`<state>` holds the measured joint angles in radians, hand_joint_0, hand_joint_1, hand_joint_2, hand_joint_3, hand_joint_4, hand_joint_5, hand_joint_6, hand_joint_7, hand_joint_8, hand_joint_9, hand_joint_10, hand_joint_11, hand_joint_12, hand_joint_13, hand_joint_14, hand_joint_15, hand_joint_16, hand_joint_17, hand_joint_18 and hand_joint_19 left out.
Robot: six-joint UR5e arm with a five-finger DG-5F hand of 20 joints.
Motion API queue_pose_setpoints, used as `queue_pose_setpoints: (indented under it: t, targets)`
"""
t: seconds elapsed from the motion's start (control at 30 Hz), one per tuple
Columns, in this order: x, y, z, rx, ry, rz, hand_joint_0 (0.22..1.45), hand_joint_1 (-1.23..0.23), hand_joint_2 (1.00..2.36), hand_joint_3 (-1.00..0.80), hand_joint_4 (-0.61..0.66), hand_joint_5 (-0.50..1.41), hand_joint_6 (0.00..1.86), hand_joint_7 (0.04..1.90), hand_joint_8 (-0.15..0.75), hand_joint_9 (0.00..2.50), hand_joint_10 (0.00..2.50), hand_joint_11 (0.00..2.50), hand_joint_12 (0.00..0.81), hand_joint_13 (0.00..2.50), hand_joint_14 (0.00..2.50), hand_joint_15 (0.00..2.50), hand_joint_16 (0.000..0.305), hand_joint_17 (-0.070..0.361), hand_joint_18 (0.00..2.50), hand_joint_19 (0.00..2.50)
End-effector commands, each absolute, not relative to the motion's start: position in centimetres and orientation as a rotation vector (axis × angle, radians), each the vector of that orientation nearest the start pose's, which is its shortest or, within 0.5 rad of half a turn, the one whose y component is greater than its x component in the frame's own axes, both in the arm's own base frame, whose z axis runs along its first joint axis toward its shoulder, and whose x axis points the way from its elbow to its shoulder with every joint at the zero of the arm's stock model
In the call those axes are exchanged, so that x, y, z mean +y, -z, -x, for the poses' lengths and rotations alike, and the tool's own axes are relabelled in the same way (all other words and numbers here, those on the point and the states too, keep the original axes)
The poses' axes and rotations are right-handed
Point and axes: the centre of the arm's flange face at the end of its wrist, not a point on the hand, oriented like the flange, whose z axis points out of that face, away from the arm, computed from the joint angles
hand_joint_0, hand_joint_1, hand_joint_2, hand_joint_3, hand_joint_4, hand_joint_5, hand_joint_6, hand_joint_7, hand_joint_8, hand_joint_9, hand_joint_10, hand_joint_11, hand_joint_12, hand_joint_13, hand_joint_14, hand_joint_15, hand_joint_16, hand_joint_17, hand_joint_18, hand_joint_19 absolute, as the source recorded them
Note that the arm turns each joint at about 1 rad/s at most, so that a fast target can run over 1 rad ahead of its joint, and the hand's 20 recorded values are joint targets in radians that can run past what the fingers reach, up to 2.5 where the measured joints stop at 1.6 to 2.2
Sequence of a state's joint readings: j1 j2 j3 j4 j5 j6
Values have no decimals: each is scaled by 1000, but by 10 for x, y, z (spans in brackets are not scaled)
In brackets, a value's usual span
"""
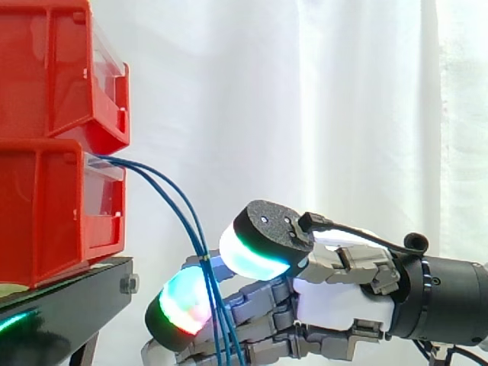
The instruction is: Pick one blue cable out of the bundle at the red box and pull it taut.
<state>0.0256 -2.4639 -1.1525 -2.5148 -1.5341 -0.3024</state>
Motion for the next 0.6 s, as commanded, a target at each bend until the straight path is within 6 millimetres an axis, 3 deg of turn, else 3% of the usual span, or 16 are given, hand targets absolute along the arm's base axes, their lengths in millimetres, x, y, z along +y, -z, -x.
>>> queue_pose_setpoints:
  t: [0.0, 0.3, 0.43, 0.57]
  targets:
    - [-117, -167, -797, 1203, -1030, -896, 568, -642, 1000, -500, 308, -107, 502, 1129, 354, 657, 7, 300, 356, 357, 5, 162, 51, 115, 315, 297]
    - [-106, -166, -798, 1225, -998, -862, 546, -642, 1000, -500, 306, -108, 502, 1124, 356, 657, 7, 300, 361, 355, 6, 166, 52, 117, 319, 293]
    - [-102, -166, -798, 1234, -987, -847, 548, -653, 1000, -500, 262, -96, 500, 1229, 358, 661, 9, 304, 361, 358, 5, 163, 52, 117, 323, 287]
    - [-99, -167, -799, 1235, -996, -845, 566, -663, 1000, -500, 220, -109, 572, 1170, 355, 660, 9, 311, 359, 358, 6, 160, 51, 115, 322, 292]
